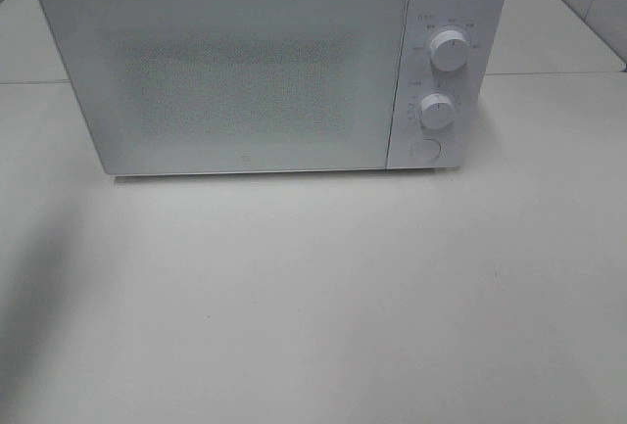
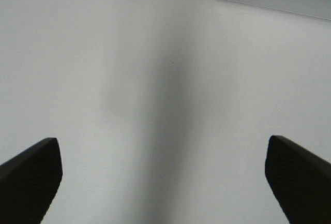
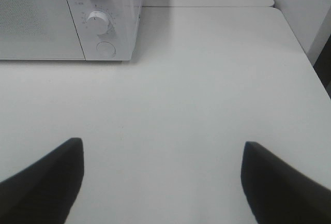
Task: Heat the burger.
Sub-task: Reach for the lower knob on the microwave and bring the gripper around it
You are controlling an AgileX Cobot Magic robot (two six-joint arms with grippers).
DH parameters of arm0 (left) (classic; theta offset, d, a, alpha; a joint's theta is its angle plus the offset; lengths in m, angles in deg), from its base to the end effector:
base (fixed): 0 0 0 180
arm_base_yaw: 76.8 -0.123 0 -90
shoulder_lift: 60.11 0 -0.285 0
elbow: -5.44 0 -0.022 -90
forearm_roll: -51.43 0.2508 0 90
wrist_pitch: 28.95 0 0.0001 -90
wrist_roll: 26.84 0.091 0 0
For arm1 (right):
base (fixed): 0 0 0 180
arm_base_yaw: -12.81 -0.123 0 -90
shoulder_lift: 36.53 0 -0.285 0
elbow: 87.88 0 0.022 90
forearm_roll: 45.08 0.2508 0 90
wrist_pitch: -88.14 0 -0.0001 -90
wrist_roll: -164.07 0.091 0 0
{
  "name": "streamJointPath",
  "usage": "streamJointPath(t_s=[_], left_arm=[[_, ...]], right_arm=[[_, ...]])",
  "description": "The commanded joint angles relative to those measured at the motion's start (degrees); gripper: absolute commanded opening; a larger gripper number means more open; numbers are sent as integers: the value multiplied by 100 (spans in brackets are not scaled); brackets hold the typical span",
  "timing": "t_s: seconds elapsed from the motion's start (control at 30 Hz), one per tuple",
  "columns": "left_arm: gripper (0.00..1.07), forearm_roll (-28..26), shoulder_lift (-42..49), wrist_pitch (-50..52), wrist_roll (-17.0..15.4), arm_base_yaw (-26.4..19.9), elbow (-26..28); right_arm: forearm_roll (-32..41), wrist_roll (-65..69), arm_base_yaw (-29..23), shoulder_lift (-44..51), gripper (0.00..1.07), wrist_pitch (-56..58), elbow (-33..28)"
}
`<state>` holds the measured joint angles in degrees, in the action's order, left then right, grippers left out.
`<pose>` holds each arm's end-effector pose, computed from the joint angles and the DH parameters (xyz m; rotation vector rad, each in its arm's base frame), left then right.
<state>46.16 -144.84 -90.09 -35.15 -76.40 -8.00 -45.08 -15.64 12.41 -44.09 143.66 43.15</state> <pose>0.2573 -0.0091 0.3081 -0.2333 2.7742 -0.1617 -0.0011 0.0000 0.2829 -0.0019 1.9556 0.0079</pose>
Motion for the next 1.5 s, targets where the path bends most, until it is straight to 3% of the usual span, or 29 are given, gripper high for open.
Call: streamJointPath(t_s=[0.03, 0.17, 0.27, 0.33, 0.47, 0.63, 1.03, 1.3, 1.5], left_arm=[[101, -109, 315, 109, 6, -46, -407], [101, -115, 968, 246, 6, -46, -1232], [101, -97, 1134, 281, 6, -46, -1369], [101, -69, 1839, 327, 115, -46, -1942], [101, -97, 2429, 327, 246, -46, -2343], [101, -34, 3810, 195, 264, -46, -3008], [101, 132, 6280, -166, 304, -46, -3329], [101, 172, 7024, -17, 768, -46, -3415], [101, 132, 7214, -17, 796, -46, -3415]], right_arm=[[0, -29, 23, 172, 74, -52, -17], [0, -29, 23, 172, 74, -52, -17], [0, -29, 23, 172, 74, -52, -17], [0, -29, 23, 172, 74, -52, -17], [0, -29, 23, 172, 74, -52, -17], [0, -29, 23, 172, 74, -52, -17], [0, -29, 23, 172, 74, -52, -17], [0, -29, 23, 172, 74, -52, -17], [0, -29, 23, 172, 74, -52, -17]])
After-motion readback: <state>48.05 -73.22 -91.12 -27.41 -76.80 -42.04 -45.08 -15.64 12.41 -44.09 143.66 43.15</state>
